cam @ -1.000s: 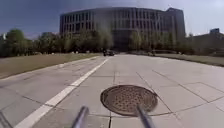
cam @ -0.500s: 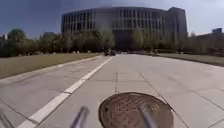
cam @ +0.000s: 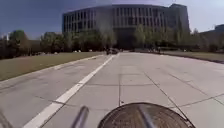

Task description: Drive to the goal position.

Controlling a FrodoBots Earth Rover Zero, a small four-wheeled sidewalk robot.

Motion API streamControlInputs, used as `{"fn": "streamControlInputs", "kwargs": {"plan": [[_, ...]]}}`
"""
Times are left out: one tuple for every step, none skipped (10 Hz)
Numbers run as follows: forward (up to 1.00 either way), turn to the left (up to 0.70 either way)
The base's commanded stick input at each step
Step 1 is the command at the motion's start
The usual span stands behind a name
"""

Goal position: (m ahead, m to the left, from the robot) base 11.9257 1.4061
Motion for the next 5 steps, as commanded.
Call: {"fn": "streamControlInputs", "kwargs": {"plan": [[0.70, -0.26], [0.70, -0.35], [0.70, -0.35], [0.70, -0.35], [0.70, -0.32]]}}
